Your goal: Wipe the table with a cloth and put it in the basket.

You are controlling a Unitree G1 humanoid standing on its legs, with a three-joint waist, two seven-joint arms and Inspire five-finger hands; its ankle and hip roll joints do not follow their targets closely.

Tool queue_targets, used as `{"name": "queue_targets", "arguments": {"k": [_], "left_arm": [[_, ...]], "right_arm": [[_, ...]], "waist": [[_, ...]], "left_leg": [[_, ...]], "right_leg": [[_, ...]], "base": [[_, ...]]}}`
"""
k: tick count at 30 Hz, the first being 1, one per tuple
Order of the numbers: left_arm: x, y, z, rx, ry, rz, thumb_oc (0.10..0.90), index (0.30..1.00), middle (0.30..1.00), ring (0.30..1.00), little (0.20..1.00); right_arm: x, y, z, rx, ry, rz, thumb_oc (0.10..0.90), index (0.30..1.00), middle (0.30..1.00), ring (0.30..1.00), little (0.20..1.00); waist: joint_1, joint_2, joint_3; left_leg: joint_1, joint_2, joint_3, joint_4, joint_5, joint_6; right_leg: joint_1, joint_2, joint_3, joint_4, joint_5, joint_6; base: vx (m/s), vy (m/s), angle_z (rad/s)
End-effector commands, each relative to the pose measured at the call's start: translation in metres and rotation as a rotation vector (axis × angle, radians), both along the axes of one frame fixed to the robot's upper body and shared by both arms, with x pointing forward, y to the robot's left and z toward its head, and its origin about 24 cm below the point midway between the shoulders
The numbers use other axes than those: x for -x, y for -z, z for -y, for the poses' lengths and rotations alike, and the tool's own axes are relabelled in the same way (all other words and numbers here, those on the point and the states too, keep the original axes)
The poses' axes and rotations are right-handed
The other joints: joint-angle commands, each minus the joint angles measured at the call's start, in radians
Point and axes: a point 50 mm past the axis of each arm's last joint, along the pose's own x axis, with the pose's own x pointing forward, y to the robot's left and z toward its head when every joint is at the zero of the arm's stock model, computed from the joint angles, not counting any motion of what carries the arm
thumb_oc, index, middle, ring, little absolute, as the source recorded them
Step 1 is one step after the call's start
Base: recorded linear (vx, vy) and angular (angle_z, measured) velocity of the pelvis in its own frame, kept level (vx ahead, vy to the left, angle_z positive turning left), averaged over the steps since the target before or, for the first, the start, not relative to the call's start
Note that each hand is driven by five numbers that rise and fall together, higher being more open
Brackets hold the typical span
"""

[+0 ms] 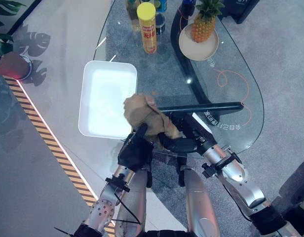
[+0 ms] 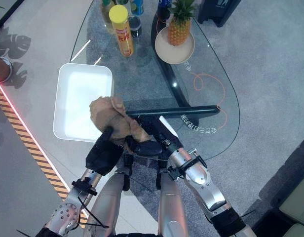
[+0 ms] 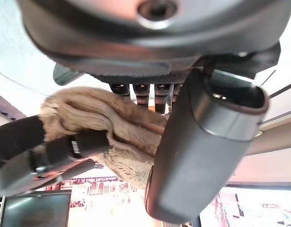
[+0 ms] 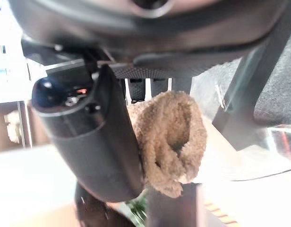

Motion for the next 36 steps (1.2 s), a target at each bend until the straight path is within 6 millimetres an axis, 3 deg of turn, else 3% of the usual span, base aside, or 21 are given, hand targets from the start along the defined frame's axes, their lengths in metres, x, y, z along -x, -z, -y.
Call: {"name": "queue_targets", "arguments": {"k": [1, 11, 24, 25, 26, 27, 36], "left_arm": [[0.005, -0.037, 0.005, 0.034, 0.036, 0.171, 0.8, 0.9, 0.9, 0.9, 0.9], [0.011, -0.044, 0.003, 0.074, 0.051, 0.27, 0.8, 0.9, 0.9, 0.9, 0.9], [0.011, -0.056, 0.002, 0.199, 0.022, 0.342, 0.8, 0.9, 0.9, 0.9, 0.9], [0.011, -0.056, 0.002, 0.211, 0.017, 0.338, 0.446, 0.596, 0.596, 0.596, 0.546], [0.011, -0.055, 0.003, 0.221, 0.012, 0.332, 0.347, 0.512, 0.512, 0.512, 0.447], [0.01, -0.054, 0.002, 0.242, -0.002, 0.32, 0.1, 0.3, 0.3, 0.3, 0.2], [0.013, -0.051, 0.0, 0.325, -0.038, 0.287, 0.1, 0.3, 0.3, 0.3, 0.2]], "right_arm": [[0.03, -0.068, -0.033, -0.077, -0.267, 0.343, 0.1, 0.3, 0.3, 0.3, 0.2], [0.019, -0.041, -0.026, 0.131, -0.087, 0.296, 0.1, 0.3, 0.3, 0.3, 0.2], [0.019, -0.024, -0.032, 0.229, -0.138, 0.209, 0.1, 0.3, 0.3, 0.3, 0.2], [0.019, -0.024, -0.033, 0.228, -0.138, 0.21, 0.1, 0.3, 0.3, 0.3, 0.2], [0.019, -0.024, -0.033, 0.227, -0.138, 0.211, 0.1, 0.3, 0.3, 0.3, 0.2], [0.02, -0.023, -0.033, 0.225, -0.138, 0.211, 0.1, 0.3, 0.3, 0.3, 0.2], [0.022, -0.019, -0.034, 0.223, -0.127, 0.198, 0.1, 0.3, 0.3, 0.3, 0.2]], "waist": [[0.004, -0.022, -0.028], [0.007, -0.018, -0.028], [0.014, -0.021, -0.028], [0.014, -0.022, -0.028], [0.015, -0.022, -0.028], [0.015, -0.023, -0.028], [0.021, -0.028, -0.028]], "left_leg": [[-0.044, -0.06, 0.032, 0.103, -0.02, 0.072], [-0.058, -0.066, 0.03, 0.119, -0.02, 0.072], [-0.064, -0.073, 0.025, 0.125, -0.021, 0.073], [-0.064, -0.073, 0.024, 0.126, -0.021, 0.074], [-0.065, -0.073, 0.024, 0.127, -0.021, 0.074], [-0.065, -0.074, 0.024, 0.13, -0.022, 0.074], [-0.068, -0.078, 0.021, 0.139, -0.027, 0.077]], "right_leg": [[0.021, 0.046, -0.044, -0.055, 0.115, -0.031], [0.014, 0.043, -0.043, -0.045, 0.113, -0.033], [0.012, 0.041, -0.047, -0.041, 0.109, -0.036], [0.011, 0.042, -0.046, -0.039, 0.109, -0.036], [0.011, 0.043, -0.046, -0.039, 0.11, -0.036], [0.011, 0.043, -0.046, -0.037, 0.11, -0.036], [0.014, 0.042, -0.046, -0.034, 0.109, -0.036]], "base": [[0.0, 0.0, 0.0], [0.0, 0.0, 0.0], [0.0, 0.0, 0.0], [0.0, 0.0, 0.0], [0.0, 0.0, 0.0], [0.0, 0.0, 0.0], [0.0, 0.0, 0.0]]}}
